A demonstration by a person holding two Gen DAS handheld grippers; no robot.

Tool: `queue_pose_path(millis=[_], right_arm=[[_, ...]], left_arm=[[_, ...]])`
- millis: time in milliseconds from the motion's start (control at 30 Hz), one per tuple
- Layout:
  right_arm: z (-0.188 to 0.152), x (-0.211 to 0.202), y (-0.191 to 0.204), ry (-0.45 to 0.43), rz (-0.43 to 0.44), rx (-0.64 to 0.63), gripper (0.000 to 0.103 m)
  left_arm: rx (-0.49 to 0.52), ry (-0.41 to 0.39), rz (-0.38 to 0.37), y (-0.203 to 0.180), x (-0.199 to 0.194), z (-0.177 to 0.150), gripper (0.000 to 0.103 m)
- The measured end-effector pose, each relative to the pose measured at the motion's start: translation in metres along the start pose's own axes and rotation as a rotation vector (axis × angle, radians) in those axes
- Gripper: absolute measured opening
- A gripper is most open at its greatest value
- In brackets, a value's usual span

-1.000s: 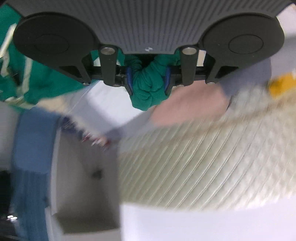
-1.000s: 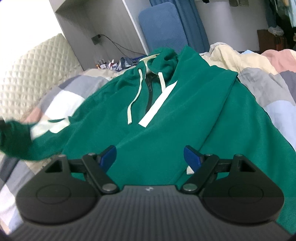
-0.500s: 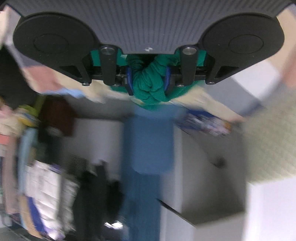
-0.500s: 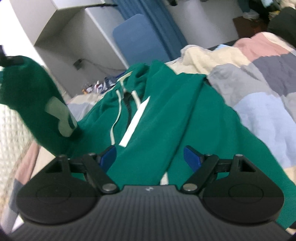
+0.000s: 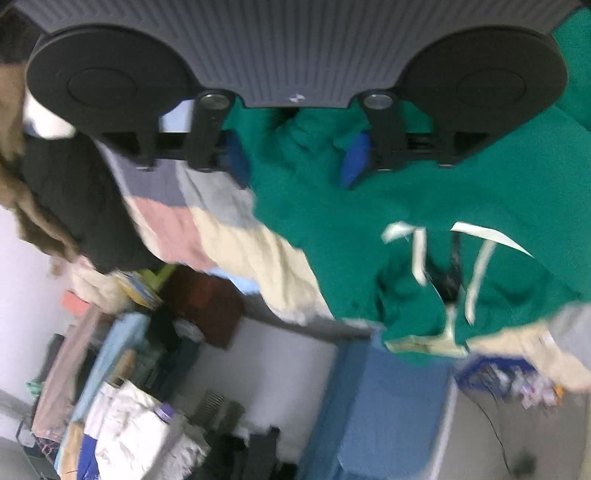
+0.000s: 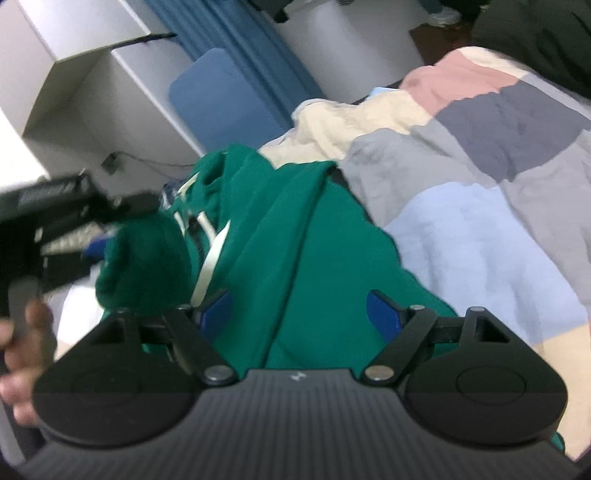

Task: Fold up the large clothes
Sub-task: 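Carry the sleeve across the hoodie body with the left gripper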

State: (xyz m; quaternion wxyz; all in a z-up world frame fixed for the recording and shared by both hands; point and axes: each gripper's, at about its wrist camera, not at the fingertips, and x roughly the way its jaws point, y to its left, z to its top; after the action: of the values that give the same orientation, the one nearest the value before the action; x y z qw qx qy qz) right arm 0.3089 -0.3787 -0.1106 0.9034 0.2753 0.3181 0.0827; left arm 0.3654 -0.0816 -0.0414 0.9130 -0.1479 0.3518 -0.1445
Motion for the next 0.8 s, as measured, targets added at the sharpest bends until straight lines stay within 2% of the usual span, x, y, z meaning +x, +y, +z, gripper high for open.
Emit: queue_pose_path(millis=[67, 200, 367, 433, 567, 667, 800], right_arm=[[0.001, 0.0, -0.003, -0.007, -0.009, 0.011, 0.081], [0.001, 0.001, -0.003, -0.01, -0.015, 0.012, 0.081], [-0.004, 0.009, 0.003, 0.04, 0.008, -0.009, 0.081], [-0.006, 0.013, 0.007, 0.056, 0.028, -0.011, 0.081], [-0.009, 0.024, 0.014, 0.099, 0.047, 0.001, 0.081], [-0.014, 0.035, 0.025, 0.118, 0.029, -0.04, 0.081], [-0.018, 0.048, 0.032, 0.13, -0.022, -0.07, 0.081]], left_arm=[[-0.003, 0.006, -0.027, 0.008, -0.004, -0.008, 0.073], [0.0, -0.029, 0.006, 0.039, -0.044, -0.036, 0.075], [0.052, -0.071, 0.262, 0.098, -0.098, -0.075, 0.075], [0.035, -0.072, 0.36, 0.126, -0.109, -0.086, 0.075], [-0.043, -0.086, 0.465, 0.184, -0.119, -0.097, 0.075], [-0.099, -0.095, 0.487, 0.214, -0.112, -0.094, 0.074], [-0.12, -0.088, 0.405, 0.238, -0.089, -0.086, 0.074]])
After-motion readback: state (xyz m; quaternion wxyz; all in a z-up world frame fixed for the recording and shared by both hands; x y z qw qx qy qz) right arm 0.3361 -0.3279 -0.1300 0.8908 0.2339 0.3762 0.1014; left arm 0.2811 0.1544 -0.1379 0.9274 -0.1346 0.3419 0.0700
